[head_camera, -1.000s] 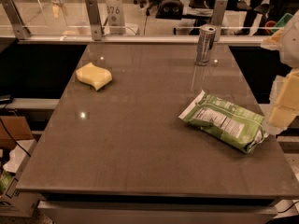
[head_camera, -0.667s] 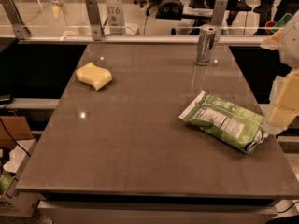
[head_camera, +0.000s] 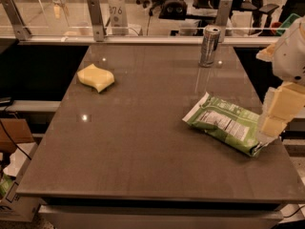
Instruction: Move green jalapeno chip bag near sponge
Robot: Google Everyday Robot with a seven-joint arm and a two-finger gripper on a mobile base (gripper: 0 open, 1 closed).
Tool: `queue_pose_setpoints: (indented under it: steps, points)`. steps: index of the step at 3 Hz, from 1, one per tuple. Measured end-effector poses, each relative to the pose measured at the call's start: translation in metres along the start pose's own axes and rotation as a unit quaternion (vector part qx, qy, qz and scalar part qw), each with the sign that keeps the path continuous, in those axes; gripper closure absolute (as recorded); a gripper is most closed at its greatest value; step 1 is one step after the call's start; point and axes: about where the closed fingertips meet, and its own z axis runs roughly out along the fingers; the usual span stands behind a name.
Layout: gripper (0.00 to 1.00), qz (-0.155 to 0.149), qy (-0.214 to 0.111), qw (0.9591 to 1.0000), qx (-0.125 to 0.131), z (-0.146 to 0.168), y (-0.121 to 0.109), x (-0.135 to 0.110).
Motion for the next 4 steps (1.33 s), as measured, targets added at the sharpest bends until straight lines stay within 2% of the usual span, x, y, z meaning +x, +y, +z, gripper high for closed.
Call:
queue_pose_setpoints:
  steps: [1, 3, 4]
  points:
    - [0.0, 0.007, 0.002, 1.0, -0.001, 0.022, 0.002, 0.004]
    - [0.0, 0.04, 0.018, 0.999, -0.006, 0.062, 0.002, 0.025]
    - [0.0, 0.061, 0.026, 0.9976, -0.021, 0.084, 0.003, 0.034]
